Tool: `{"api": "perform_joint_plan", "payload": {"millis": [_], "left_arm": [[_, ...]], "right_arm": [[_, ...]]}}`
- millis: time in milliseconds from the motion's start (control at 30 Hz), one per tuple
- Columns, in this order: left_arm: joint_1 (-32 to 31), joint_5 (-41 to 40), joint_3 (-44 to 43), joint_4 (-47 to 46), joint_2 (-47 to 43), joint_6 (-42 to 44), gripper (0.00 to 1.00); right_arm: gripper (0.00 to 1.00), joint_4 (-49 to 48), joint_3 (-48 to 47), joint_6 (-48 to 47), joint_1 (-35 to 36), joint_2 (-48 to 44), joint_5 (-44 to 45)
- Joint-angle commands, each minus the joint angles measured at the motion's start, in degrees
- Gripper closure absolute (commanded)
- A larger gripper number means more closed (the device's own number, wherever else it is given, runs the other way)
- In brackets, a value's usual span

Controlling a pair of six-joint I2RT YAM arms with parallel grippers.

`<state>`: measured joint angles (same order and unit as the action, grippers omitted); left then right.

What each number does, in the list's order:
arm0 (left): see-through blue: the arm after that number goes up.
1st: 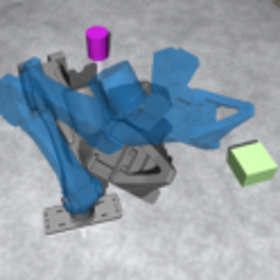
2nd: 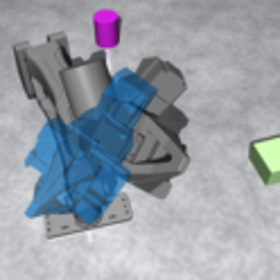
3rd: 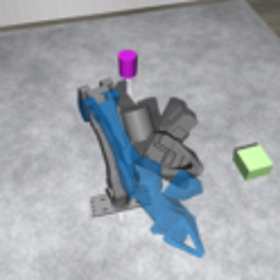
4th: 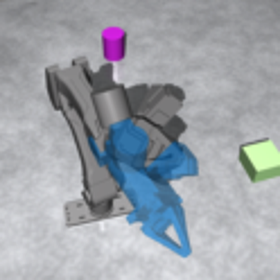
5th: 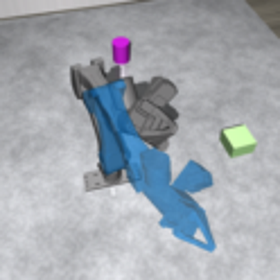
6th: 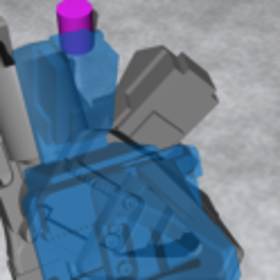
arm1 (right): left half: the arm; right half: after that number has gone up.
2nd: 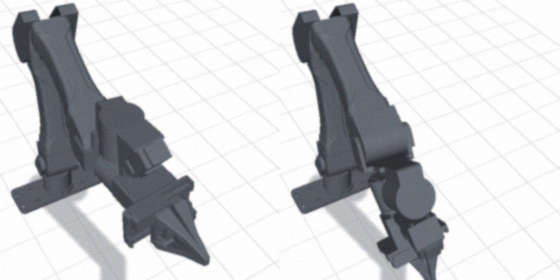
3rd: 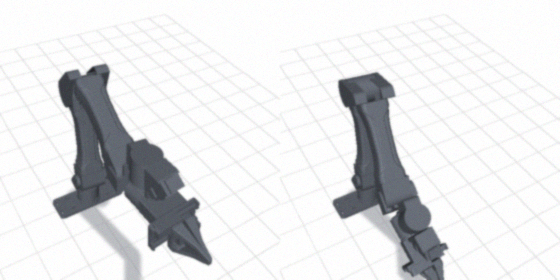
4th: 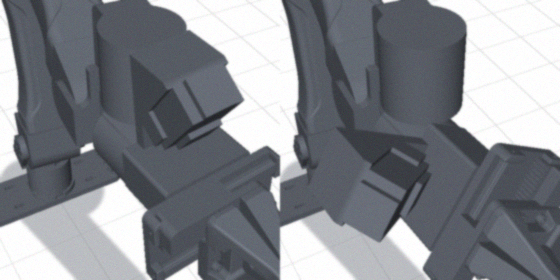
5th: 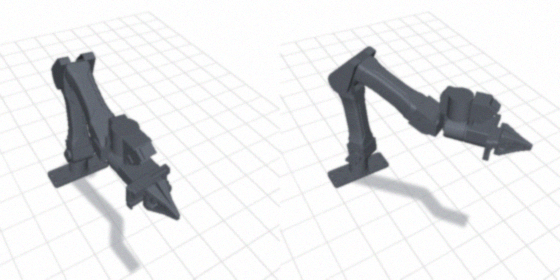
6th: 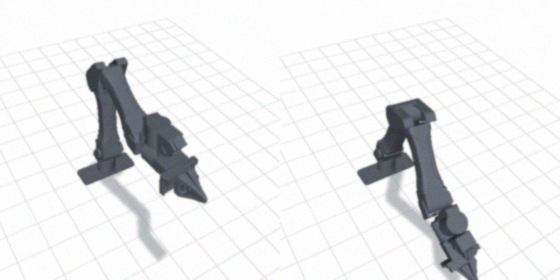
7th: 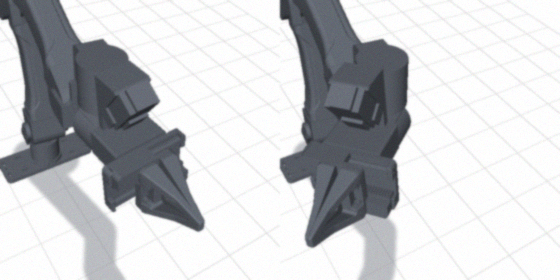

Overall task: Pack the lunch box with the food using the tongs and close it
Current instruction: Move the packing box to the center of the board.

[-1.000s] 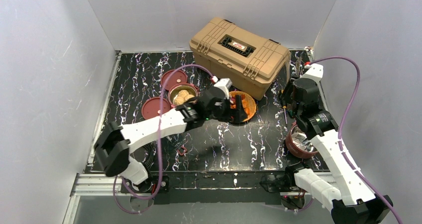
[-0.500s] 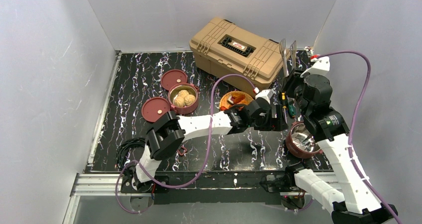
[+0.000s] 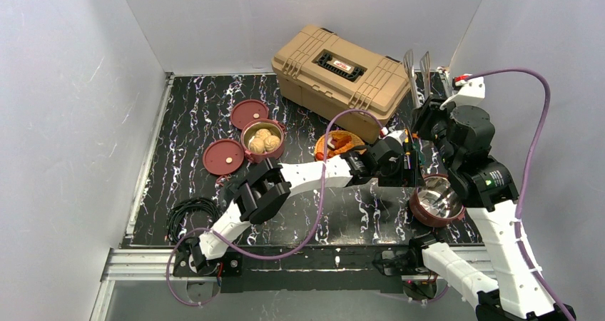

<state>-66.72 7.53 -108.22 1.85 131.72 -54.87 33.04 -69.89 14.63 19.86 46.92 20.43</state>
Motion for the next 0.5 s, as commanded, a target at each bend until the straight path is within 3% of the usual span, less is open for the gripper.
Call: {"api": "perform_joint_plan", "payload": {"millis": [0, 100, 467], "left_arm": [[-0.34, 2.04, -5.09, 5.21, 0.94, 2.78, 0.19], [-0.34, 1.71, -11.2, 11.37, 4.13, 5.65, 0.22], [-0.52, 0.0, -21.48, 23.53, 8.2, 16.18, 0.5]], "right_arm": [[0.51, 0.86, -1.04, -0.75, -0.08, -0.86, -0.28], [0.51, 0.95, -0.38, -0.51, -0.08, -0.86, -0.54], [0.51, 0.54, 1.22, 0.21, -0.08, -0.8, -0.47]]}}
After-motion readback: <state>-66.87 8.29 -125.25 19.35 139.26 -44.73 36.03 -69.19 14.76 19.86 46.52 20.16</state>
